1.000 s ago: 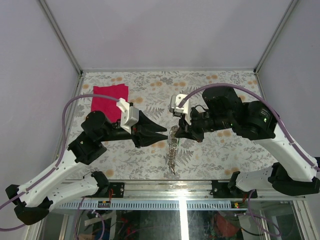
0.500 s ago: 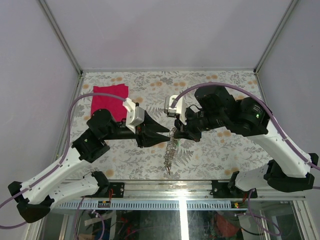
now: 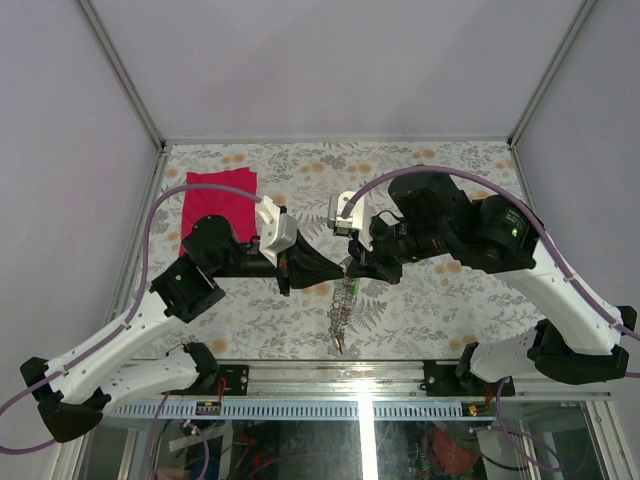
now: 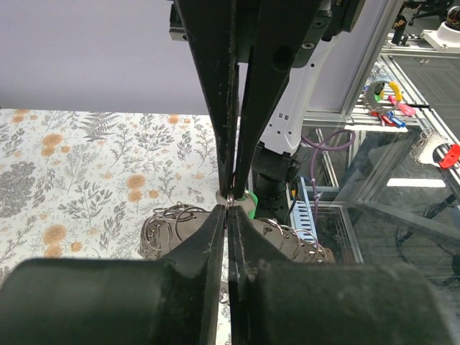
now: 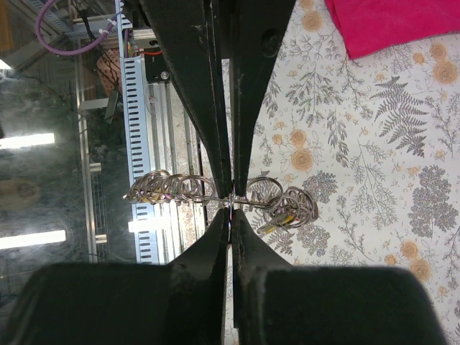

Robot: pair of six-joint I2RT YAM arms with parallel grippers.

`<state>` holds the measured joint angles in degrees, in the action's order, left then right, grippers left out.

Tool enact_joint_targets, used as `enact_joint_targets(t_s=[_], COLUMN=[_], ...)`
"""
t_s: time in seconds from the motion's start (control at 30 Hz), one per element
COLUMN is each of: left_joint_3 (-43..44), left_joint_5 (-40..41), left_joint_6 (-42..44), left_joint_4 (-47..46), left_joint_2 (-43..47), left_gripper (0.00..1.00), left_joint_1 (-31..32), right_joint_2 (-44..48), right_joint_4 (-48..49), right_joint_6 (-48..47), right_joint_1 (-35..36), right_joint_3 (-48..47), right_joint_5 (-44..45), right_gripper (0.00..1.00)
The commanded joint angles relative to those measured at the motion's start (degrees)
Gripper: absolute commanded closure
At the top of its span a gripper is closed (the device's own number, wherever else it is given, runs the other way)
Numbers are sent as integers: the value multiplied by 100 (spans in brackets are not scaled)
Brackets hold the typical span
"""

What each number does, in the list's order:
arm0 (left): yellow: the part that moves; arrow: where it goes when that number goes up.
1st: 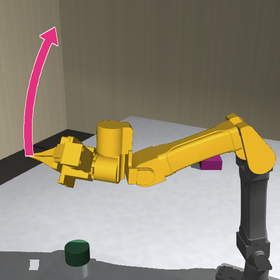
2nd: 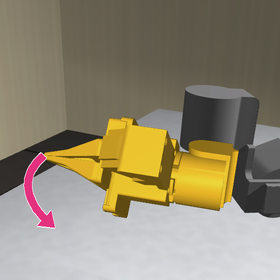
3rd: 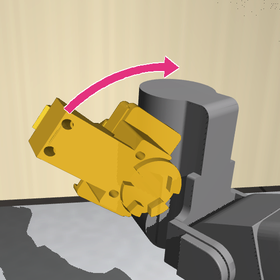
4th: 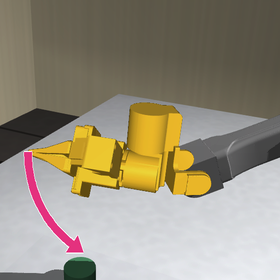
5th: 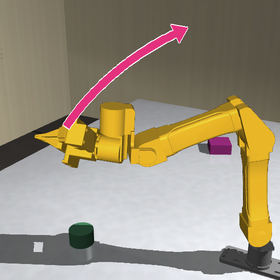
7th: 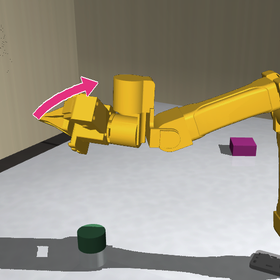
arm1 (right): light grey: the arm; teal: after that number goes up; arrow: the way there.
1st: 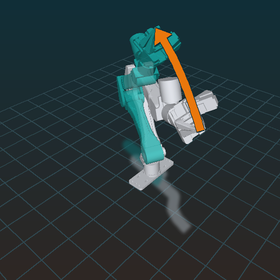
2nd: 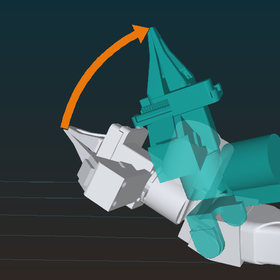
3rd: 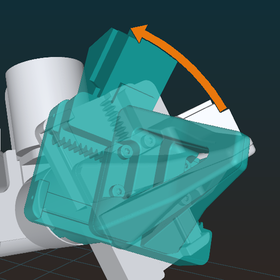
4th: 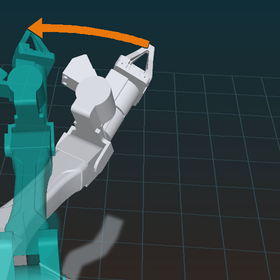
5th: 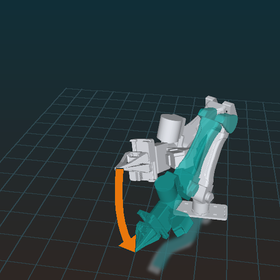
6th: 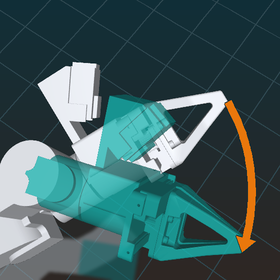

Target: Put the keys on the keyring

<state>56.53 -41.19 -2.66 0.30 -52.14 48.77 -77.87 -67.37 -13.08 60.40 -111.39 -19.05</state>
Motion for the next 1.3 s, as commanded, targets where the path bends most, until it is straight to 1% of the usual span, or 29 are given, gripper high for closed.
enact_joint_targets(t_s=[0.0,0.1,0.13,0.2,0.23,0.3,0.4,0.53,0.63,0.7,0.8,0.97,1.03,1.1,1.17,1.27], left_joint_3=[145,156,119,-50,-133,-242,-301,-386,-375,-371,-339,-302,-288,-274,-274,-260], left_joint_5=[-143,-172,-129,-4,37,87,160,236,202,145,87,77,62,51,50,74], left_joint_6=[81,5,-75,-323,-445,-632,-769,-921,-985,-1008,-1018,-992,-991,-983,-967,-936], left_joint_4=[-86,-140,-267,-679,-912,-1195,-1430,-1756,-1846,-1901,-1936,-1879,-1869,-1861,-1843,-1811], left_joint_2=[3,66,123,282,362,458,565,700,723,715,712,714,712,709,723,731], left_gripper=[100,100,100,100,100,100,100,100,100,100,100,100,100,100,100,100], left_joint_1=[21,18,23,18,23,19,23,19,18,18,25,19,18,18,18,18], right_joint_2=[52,174,243,477,636,1005,1702,2700,3255,3416,3487,3459,3438,3419,3410,3418], right_joint_4=[467,645,747,1126,1364,1983,3052,4882,5856,6281,6646,7119,7334,7474,7567,7578], right_joint_6=[-13,81,129,259,332,513,823,1270,1587,1867,2257,2948,3206,3368,3459,3478], right_joint_1=[79,81,82,77,77,77,77,77,77,77,77,77,78,77,77,78], right_joint_3=[-150,-9,65,341,538,1096,2023,3388,4205,4556,4846,5191,5326,5436,5510,5558], right_joint_5=[-108,-51,-25,-27,-30,30,311,563,647,759,851,565,513,410,358,316], right_gripper=[100,100,97,85,81,76,71,68,66,65,61,55,55,57,62,75])
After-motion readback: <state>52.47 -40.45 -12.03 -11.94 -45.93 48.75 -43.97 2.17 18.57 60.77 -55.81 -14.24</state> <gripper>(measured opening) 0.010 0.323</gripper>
